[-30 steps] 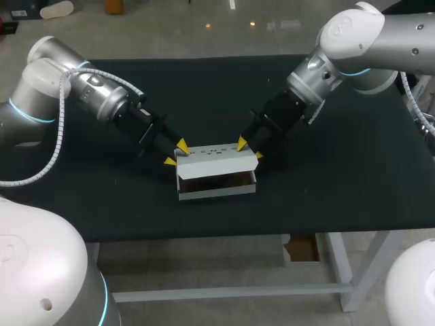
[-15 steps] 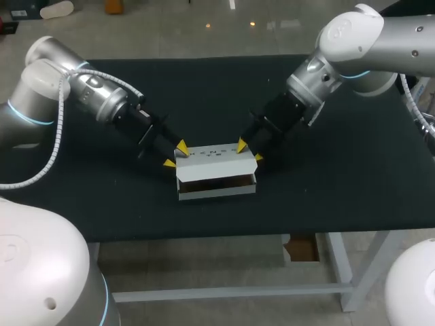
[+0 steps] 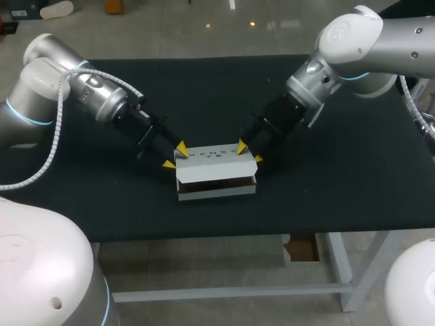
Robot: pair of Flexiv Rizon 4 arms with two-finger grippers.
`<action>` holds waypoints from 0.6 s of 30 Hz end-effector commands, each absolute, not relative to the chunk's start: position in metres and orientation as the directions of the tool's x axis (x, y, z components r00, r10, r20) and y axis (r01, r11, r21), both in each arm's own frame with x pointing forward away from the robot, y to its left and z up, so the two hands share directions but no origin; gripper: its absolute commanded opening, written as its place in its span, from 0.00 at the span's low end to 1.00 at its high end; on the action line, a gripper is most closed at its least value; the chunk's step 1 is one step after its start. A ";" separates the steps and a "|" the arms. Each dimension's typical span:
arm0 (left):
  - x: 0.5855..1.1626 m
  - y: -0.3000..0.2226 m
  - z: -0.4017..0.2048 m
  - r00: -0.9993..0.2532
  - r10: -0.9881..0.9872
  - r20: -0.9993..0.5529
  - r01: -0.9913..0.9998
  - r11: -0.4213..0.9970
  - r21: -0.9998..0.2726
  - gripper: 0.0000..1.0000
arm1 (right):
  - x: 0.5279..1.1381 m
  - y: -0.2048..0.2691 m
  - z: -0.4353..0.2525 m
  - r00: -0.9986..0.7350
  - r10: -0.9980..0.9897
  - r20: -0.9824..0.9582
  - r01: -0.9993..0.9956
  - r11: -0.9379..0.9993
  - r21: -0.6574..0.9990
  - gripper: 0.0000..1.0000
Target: Assemble the packaging by folding the flat box into shape, placing the metal phone stand inside, and closing the box properly
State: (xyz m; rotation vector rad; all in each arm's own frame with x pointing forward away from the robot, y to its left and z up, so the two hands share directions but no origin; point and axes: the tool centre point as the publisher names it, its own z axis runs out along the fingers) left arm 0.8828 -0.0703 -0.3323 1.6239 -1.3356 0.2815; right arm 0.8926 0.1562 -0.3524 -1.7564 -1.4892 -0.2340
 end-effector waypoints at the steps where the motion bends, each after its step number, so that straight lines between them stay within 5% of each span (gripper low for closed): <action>1: 0.879 -0.072 -0.327 0.364 -0.636 0.680 -0.854 0.064 0.517 0.44 | 0.893 0.158 -0.355 0.286 0.744 0.603 0.894 0.020 -0.448 0.43; 18: 0.874 -0.046 -0.312 0.361 -0.679 0.639 -0.885 -0.034 0.464 0.47 | 0.894 0.156 -0.355 0.281 0.745 0.605 0.896 0.022 -0.443 0.43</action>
